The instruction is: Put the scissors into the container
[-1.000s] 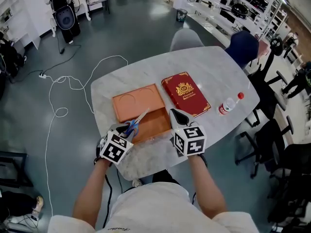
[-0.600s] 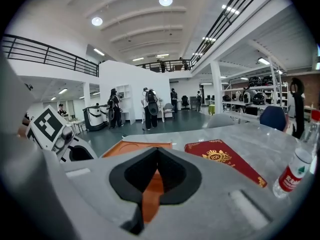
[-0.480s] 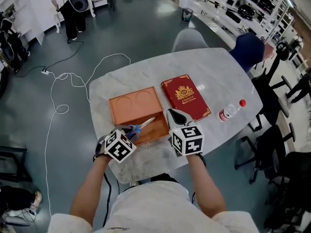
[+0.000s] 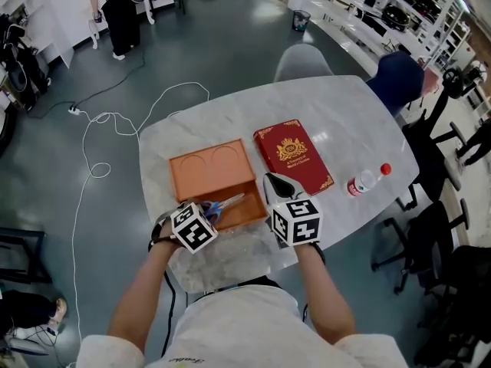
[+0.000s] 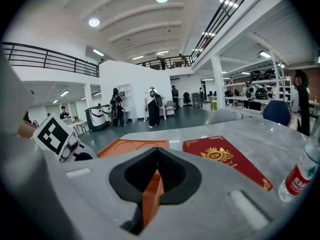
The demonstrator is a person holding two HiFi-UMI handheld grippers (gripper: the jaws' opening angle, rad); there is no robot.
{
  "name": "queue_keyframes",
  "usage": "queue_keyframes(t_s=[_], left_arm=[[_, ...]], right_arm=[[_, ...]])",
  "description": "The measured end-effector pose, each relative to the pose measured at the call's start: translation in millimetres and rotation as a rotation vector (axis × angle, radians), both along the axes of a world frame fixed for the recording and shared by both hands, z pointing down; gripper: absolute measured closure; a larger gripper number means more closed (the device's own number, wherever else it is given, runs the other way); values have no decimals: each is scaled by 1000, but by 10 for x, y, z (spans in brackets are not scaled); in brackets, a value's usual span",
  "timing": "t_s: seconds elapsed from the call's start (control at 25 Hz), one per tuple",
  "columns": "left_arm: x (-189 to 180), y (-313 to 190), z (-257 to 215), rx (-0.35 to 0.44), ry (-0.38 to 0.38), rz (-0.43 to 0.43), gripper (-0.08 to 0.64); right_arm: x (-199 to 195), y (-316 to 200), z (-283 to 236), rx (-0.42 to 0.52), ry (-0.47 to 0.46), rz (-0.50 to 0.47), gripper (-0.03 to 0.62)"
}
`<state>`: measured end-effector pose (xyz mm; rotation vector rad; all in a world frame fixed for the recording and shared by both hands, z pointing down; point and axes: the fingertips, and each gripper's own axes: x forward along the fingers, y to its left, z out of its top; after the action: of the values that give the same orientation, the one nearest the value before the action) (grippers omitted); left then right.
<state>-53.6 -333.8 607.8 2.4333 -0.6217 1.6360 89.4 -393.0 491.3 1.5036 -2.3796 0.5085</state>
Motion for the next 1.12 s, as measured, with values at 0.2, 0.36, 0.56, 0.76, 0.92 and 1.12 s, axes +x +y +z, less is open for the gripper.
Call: queue_keyframes(t_s=[0.2,0.36,0.56,0.76,0.92,1.12], left_arm=[[50,-12,72,-28,-45,23,477],[73,-34,130,-51,-59,30,477],[94,-52,175,-82,-68,33,477],[85,-22,249,-118,-79,44,477],[92,3,247,-131,-85,51,476],[84,-14,272,-141,-87,46,476]], right_arm=[[41,-45,40,-12,-9,-3,588],[59,-99,64,-14,-12,-6,588],[81,-133,72,-19,-14,-7,588],[111,-144,88,-23,-16,-3,588],[120,-118,92,-28,-15,-2,588],[97,-108,123,-32,-15,-4,588]])
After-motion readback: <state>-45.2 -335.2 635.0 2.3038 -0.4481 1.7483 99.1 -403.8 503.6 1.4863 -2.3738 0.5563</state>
